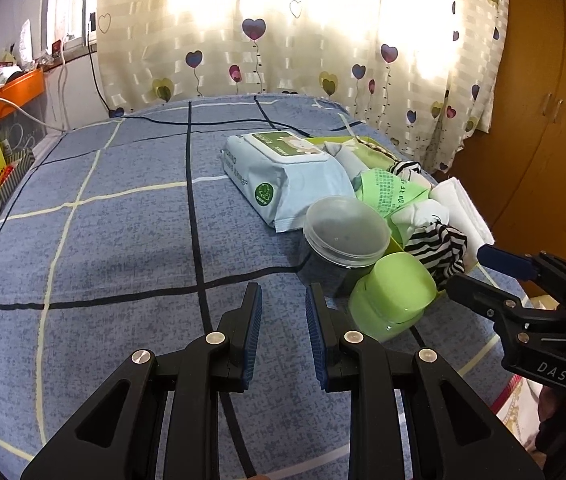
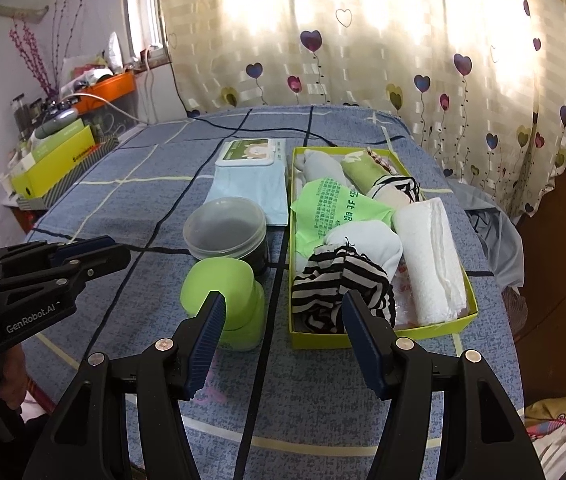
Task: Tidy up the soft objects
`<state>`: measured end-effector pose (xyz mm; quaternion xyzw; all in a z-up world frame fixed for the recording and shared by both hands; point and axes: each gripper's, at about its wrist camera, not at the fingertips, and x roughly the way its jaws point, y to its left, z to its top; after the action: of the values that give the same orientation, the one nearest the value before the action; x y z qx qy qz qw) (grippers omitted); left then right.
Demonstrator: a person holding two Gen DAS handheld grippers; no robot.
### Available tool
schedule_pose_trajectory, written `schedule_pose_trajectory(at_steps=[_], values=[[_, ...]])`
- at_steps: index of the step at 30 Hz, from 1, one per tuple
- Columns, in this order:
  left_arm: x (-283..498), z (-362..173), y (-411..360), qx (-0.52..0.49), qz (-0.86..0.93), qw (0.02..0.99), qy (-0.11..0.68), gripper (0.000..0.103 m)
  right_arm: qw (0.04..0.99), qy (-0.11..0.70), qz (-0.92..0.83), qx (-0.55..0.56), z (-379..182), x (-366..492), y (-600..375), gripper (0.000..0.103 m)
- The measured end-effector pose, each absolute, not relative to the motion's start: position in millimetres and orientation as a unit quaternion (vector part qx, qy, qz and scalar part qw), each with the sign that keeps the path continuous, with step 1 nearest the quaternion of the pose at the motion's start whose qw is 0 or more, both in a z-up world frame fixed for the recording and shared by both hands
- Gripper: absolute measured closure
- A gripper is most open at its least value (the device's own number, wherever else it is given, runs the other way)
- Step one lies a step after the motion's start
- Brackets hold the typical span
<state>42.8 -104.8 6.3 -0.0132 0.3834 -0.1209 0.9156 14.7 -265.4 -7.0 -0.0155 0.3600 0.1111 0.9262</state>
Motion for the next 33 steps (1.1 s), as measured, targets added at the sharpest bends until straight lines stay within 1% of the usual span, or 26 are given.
schedule_pose_trajectory(at_steps=[15,22,33], values=[[44,3,-117,-0.003,-0.143,0.909,0.391,0.079,0.925,0.364,0.104,-0.009,-11,16,-272,0.042],[44,0,-123,0.001,-0.155,0.905,0.396,0.079,0.925,0.364,0.105,-0.009,-12,16,-272,0.039],[44,2,-132,0.013,-0.164,0.903,0.396,0.079,0.926,0.364,0.101,-0.007,-12,17,-276,0.039]])
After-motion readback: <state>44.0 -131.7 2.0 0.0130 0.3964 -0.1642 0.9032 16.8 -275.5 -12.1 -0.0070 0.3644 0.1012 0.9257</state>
